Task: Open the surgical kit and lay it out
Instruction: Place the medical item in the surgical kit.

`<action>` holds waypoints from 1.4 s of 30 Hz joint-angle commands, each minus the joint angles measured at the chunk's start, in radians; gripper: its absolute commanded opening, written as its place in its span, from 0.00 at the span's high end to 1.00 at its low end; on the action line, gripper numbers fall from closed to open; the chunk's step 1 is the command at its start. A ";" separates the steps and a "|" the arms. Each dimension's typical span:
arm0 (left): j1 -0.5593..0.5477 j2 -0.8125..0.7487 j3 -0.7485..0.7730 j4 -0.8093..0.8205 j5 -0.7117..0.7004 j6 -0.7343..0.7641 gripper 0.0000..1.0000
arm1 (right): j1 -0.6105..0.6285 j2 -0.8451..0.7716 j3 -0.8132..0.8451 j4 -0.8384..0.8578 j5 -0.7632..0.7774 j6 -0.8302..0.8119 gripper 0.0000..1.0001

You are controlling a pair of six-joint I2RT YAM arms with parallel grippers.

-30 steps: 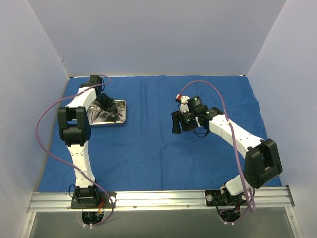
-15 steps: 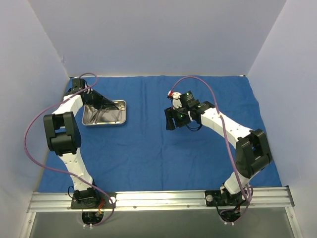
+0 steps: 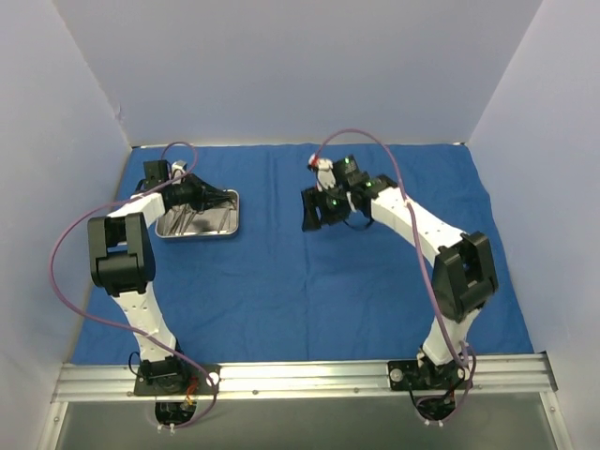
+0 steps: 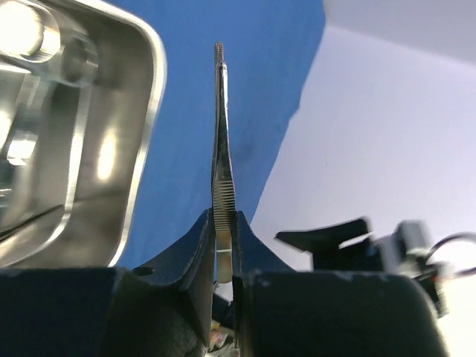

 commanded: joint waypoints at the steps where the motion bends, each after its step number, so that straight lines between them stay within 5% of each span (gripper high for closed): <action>1: -0.076 -0.103 -0.047 0.227 0.103 0.006 0.98 | -0.011 0.049 0.194 0.004 -0.157 0.072 0.43; 6: -0.188 -0.172 -0.144 0.317 -0.010 -0.097 0.98 | 0.030 0.124 0.289 0.043 -0.182 0.099 0.43; 12: -0.265 -0.215 -0.081 0.156 -0.130 -0.025 0.98 | 0.058 0.155 0.323 0.035 -0.166 0.122 0.43; 42: -0.367 -0.177 -0.006 0.046 -0.120 0.018 0.98 | 0.078 0.232 0.351 0.037 -0.108 0.135 0.68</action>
